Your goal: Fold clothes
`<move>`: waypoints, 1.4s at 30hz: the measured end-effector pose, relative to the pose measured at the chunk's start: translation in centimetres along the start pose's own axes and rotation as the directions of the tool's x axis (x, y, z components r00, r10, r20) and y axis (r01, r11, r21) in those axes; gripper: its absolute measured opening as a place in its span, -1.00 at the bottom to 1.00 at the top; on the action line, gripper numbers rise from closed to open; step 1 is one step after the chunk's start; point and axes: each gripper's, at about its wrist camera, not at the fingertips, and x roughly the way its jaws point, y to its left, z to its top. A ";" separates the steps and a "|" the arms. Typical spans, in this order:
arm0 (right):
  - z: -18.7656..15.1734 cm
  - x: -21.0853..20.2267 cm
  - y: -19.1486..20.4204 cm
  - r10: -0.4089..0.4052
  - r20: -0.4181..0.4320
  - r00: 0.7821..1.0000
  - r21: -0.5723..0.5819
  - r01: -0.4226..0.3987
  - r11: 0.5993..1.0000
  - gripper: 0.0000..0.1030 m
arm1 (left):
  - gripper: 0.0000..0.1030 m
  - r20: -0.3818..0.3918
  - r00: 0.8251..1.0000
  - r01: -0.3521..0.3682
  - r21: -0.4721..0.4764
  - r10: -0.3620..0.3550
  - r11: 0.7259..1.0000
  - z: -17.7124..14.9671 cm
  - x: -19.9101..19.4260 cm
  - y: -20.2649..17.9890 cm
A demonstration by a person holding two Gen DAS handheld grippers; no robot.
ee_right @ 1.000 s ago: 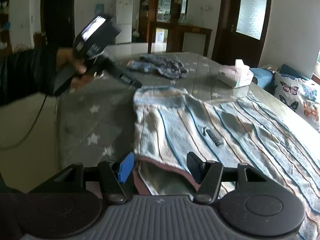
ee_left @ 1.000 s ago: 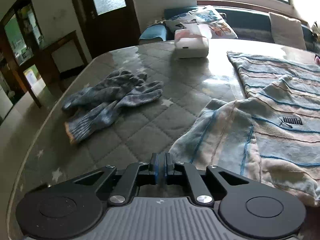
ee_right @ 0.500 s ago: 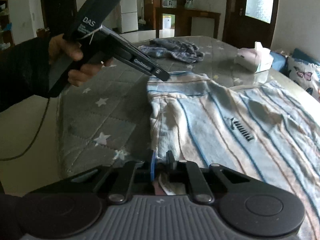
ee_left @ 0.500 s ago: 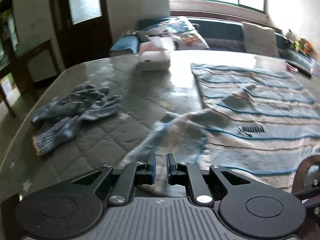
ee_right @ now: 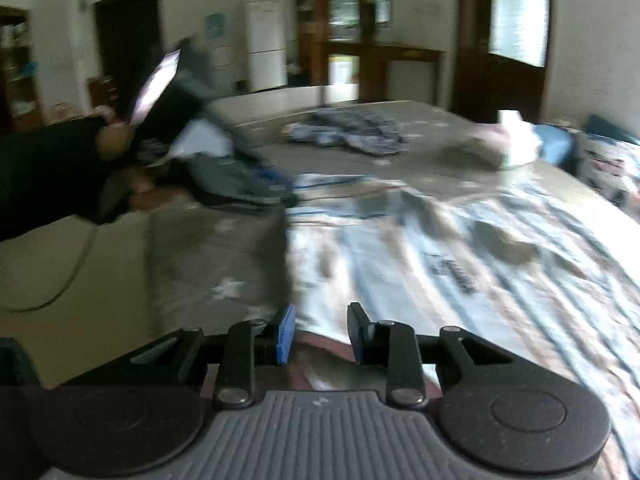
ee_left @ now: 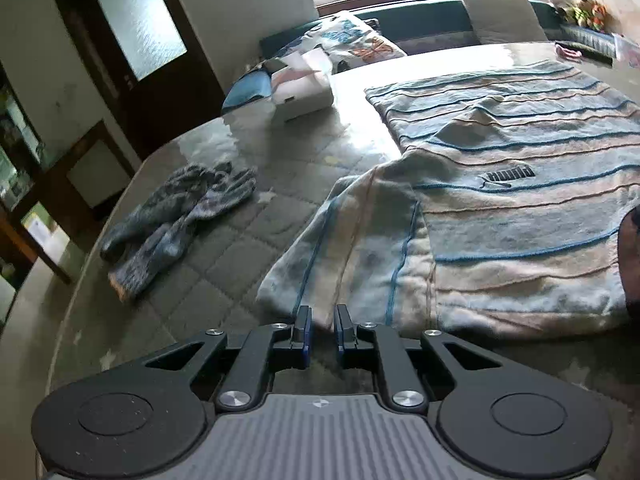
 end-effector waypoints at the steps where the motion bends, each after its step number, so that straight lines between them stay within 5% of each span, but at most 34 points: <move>1: -0.3 -0.1 -0.9 -0.031 -0.009 0.999 0.026 0.031 0.999 -0.45 | -0.73 -0.004 1.000 -0.002 -0.007 0.002 1.000 -0.1 -0.1 0.1; 5: -2.0 -0.6 -3.9 -0.127 -0.056 0.990 0.121 0.133 0.984 -0.45 | -0.74 -0.004 0.999 0.045 -0.100 -0.046 0.994 0.4 -0.8 1.0; 9: -3.5 -0.7 -4.9 -0.152 -0.090 0.984 0.159 0.165 0.973 -0.45 | -0.74 0.078 0.990 0.125 -0.166 -0.113 0.978 2.1 -1.9 0.7; 16: -4.4 -1.6 -2.9 -0.103 -0.087 0.991 0.099 0.112 0.989 -0.45 | -0.73 0.110 0.970 0.230 -0.132 -0.217 0.964 4.9 0.3 -2.9; 21: -4.3 -3.4 -5.9 -0.168 -0.082 0.982 0.177 0.181 0.968 -0.44 | -0.72 0.121 0.966 0.246 -0.136 -0.231 0.960 6.9 1.9 -3.7; 27: -5.3 -6.7 -13.8 -0.335 -0.084 0.938 0.360 0.342 0.868 -0.44 | -0.72 0.112 0.967 0.241 -0.124 -0.228 0.963 9.2 4.1 -4.6; 33: -6.4 -7.8 -21.5 -0.487 -0.108 0.867 0.487 0.473 0.734 -0.27 | -0.72 0.105 0.971 0.225 -0.117 -0.213 0.967 11.3 6.6 -5.4; 42: -8.1 -4.6 -28.3 -0.516 -0.169 0.840 0.606 0.501 0.618 -0.25 | -0.72 0.071 0.972 0.232 -0.117 -0.225 0.966 11.5 8.9 -6.2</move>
